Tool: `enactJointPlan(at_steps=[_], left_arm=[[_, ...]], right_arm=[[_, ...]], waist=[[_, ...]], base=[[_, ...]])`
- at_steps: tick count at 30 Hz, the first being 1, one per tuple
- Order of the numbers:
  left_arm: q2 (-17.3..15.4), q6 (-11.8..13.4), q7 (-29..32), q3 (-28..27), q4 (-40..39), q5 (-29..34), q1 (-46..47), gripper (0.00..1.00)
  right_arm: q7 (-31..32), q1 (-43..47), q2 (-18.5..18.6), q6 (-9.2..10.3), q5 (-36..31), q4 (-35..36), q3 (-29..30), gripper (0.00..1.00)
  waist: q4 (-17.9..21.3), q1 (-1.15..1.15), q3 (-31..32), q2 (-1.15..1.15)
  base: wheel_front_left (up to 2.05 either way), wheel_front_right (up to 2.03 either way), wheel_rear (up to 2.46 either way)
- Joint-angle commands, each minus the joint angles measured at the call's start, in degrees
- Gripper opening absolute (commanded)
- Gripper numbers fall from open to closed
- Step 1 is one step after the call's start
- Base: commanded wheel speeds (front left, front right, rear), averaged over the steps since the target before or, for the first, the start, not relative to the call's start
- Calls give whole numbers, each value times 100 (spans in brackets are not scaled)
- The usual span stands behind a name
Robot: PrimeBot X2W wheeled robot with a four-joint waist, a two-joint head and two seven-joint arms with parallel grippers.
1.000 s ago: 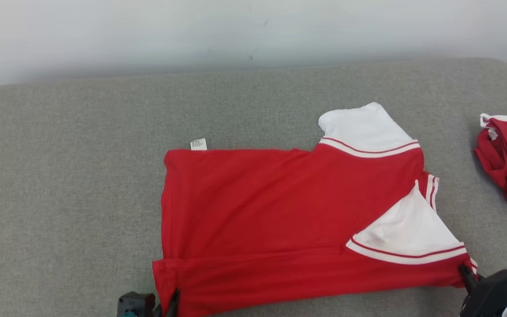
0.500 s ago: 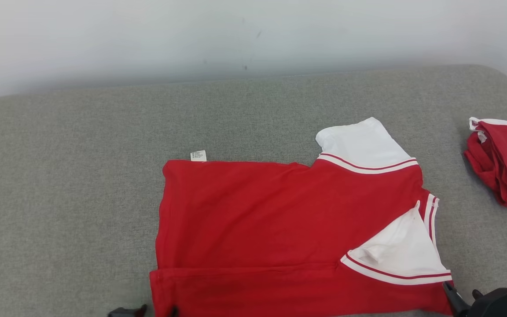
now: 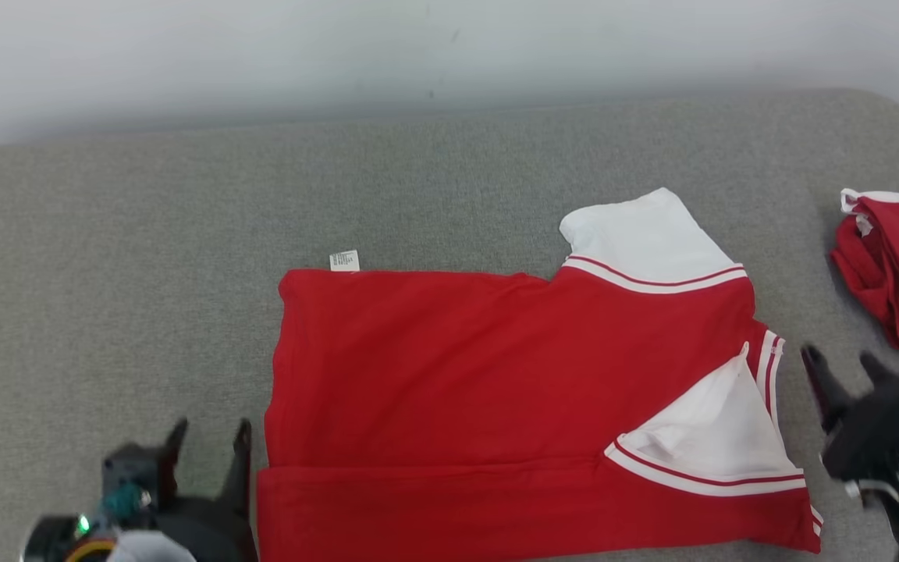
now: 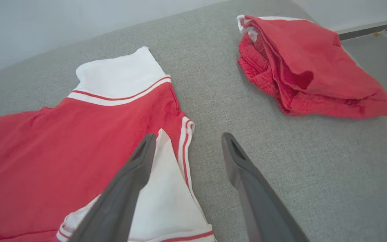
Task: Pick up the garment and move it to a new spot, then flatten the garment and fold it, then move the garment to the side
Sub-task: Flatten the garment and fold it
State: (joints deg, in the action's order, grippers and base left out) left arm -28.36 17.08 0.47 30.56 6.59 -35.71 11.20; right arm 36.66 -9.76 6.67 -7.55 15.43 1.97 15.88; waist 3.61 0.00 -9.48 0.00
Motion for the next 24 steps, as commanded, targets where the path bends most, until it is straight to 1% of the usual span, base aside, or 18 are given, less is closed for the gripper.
enactJointPlan(at_steps=[1,5,7,10,15,16,19,24], left_arm=[[-59,-46,68,-24,57,26,202,100],[-27,-215,165,-44,188,52,816,100],[57,-377,190,-28,260,15,1164,100],[66,-637,292,52,539,83,1677,100],[124,-921,484,198,1009,254,2501,100],[124,-921,484,198,1009,254,2501,100],[123,-1059,648,343,1293,386,2883,100],[137,-1168,834,525,1685,588,3281,100]], right_arm=[[23,-285,82,13,-44,-62,-105,100],[30,-1078,212,13,3,-412,-444,100],[-58,-1472,290,13,17,-599,-572,100],[-143,-1993,392,13,-68,-902,-906,100],[-306,-2776,530,13,-62,-1324,-1345,100],[-306,-2776,530,13,-62,-1324,-1345,100],[-406,-3143,555,13,-65,-1512,-1539,100],[-555,-3464,595,13,-3,-1710,-1689,100]], waist=[[68,0,-145,0],[134,0,-371,0],[123,0,-501,0],[118,0,-699,0],[151,0,-1011,0],[151,0,-1011,0],[191,0,-1181,0],[236,0,-1395,0]], base=[[0,0,0],[0,0,0],[0,0,0],[0,0,0],[0,0,0],[0,0,0],[0,0,0],[0,0,0]])
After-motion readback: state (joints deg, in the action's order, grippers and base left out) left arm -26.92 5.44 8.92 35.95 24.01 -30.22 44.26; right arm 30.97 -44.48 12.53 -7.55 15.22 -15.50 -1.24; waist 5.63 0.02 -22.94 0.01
